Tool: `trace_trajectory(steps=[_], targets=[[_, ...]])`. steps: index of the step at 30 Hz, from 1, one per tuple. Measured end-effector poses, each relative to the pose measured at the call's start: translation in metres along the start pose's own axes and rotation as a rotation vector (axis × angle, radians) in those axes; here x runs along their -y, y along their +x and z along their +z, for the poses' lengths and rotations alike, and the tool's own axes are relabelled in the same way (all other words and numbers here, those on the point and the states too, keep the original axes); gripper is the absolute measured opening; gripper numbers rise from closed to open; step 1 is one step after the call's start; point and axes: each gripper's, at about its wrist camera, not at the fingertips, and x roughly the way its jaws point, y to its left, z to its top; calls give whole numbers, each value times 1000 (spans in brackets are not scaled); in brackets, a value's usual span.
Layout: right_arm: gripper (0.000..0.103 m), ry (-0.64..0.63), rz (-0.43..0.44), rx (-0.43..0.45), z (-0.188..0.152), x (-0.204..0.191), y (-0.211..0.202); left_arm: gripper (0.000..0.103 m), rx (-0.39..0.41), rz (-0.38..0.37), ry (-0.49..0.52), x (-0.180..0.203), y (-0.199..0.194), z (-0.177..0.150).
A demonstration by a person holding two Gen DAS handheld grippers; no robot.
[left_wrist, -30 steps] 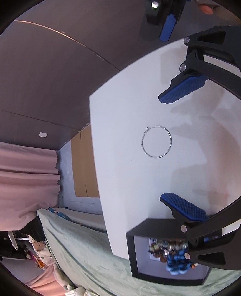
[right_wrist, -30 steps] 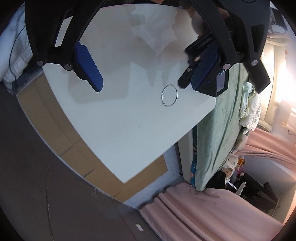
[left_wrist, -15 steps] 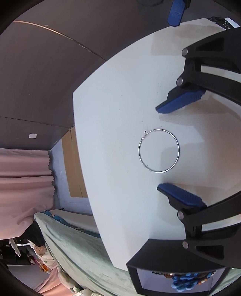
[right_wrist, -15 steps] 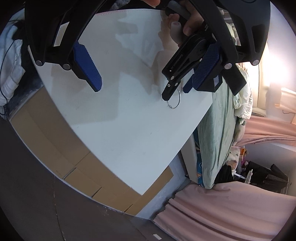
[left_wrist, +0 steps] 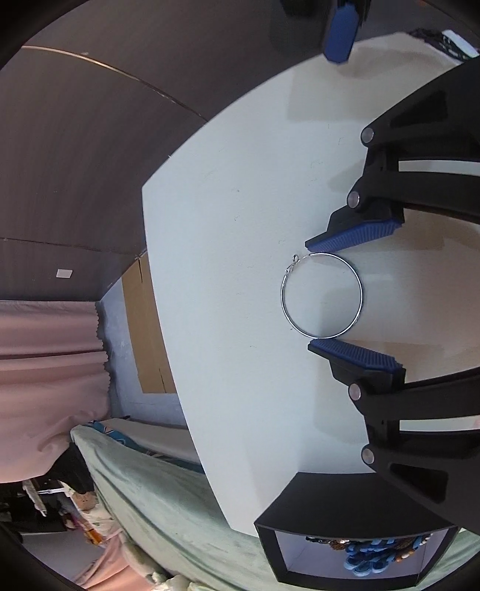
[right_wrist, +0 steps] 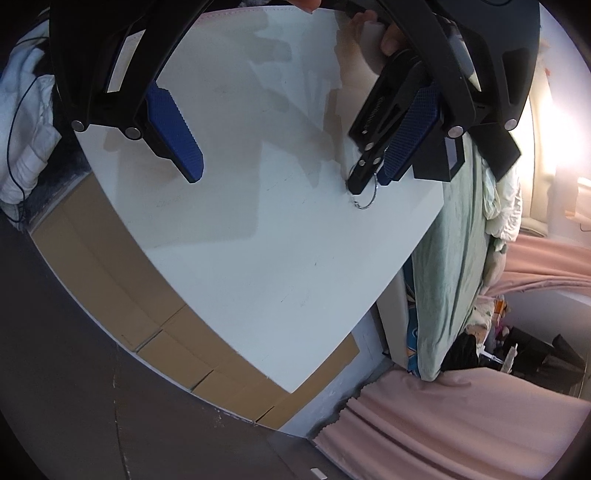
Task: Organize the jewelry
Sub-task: 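Carry the hoop earring over the box and open the left tool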
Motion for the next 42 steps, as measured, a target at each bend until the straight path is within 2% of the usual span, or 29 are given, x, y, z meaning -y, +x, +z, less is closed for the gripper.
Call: trace_trajectory(steps=[11, 19, 28, 36, 42], targets=[[98, -70, -23, -4, -1, -17, 11, 46, 66, -51, -72, -30, -48, 9], [98, -178, -9, 62, -8, -43, 7, 47, 116, -66, -121, -59, -85, 9], [98, -262, 11, 105, -17, -67, 9, 47, 158, -39, -183, -101, -117, 4], [98, -282, 24, 80, -28, -90, 25, 47, 163, -3, -253, -154, -128, -1], [98, -305, 31, 72, -35, -103, 35, 47, 154, 12, -284, -175, -130, -4]])
